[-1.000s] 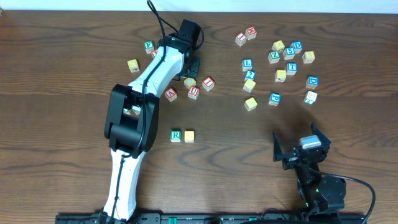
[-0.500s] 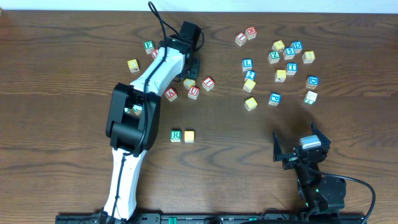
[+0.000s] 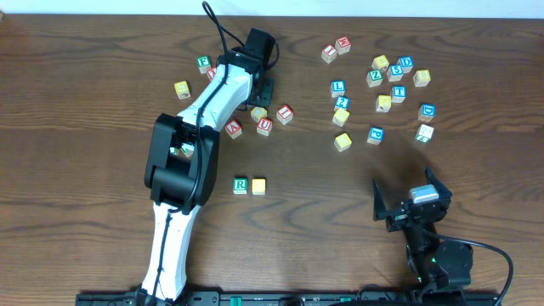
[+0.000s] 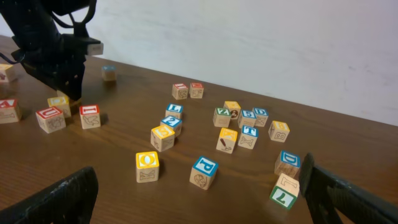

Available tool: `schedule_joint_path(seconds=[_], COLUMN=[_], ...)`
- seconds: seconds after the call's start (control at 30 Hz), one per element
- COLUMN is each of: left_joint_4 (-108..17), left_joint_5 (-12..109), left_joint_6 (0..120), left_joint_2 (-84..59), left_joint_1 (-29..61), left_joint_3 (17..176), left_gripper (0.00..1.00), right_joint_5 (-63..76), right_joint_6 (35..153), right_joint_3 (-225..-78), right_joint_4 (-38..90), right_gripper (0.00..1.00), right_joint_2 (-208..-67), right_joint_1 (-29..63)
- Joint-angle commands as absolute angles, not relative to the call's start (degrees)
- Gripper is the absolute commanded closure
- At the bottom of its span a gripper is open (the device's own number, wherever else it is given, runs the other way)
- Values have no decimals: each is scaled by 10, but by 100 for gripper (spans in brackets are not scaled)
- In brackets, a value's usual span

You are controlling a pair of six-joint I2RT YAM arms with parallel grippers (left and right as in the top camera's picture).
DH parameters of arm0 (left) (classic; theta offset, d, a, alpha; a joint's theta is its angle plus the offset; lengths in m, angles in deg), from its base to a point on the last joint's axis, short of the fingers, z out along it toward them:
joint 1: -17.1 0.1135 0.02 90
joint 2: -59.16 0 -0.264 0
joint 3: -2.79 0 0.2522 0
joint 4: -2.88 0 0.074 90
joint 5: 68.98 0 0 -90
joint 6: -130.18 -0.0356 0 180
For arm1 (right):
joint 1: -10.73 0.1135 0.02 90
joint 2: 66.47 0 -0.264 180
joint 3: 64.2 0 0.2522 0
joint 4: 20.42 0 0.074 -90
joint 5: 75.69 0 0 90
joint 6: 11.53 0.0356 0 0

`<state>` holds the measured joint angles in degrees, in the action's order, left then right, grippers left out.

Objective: Spell out ROBOT
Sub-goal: 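Close the left gripper on the green B block and lift it, then carry the B block to the right of the yellow O block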

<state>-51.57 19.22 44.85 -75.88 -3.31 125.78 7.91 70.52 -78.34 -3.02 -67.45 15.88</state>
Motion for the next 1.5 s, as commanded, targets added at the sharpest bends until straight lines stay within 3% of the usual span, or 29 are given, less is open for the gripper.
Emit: schedule_joint_path(seconds=[0.0,0.23,0.37,0.53,0.63,0.87,1.03,1.47], left_joint_4=[-530,-572,-665,-805,-831,-706,-604,-511], left_joint_5=[191,191,191,191,184,163,114,63], left_joint_6=[452,455,532,578,579,678,766,802], left_joint_2=[-726,-569,-457,-403,-403,-403,-403,-444], left_joint_1=[-34,-34,-35,-59,-106,-262,-355,-382], left_joint_3=[1262,1262,1262,1262,1216,999,927,878], left_gripper=[79,79,79,92,92,93,92,93], right_joint_5=[81,81,81,81,81,81,81,81], right_joint_6=[712,712,712,712,712,712,712,712], right_joint_3=[-783,-783,-783,-783,-783,-783,-783,-783], right_joint_4=[-28,-28,-28,-28,-28,-28,-28,-28], right_gripper=[1,1,1,1,1,1,1,1], right_joint_2=[-671,-671,-671,-671,-671,-671,-671,-671], right_joint_1=[161,161,161,161,161,161,161,161])
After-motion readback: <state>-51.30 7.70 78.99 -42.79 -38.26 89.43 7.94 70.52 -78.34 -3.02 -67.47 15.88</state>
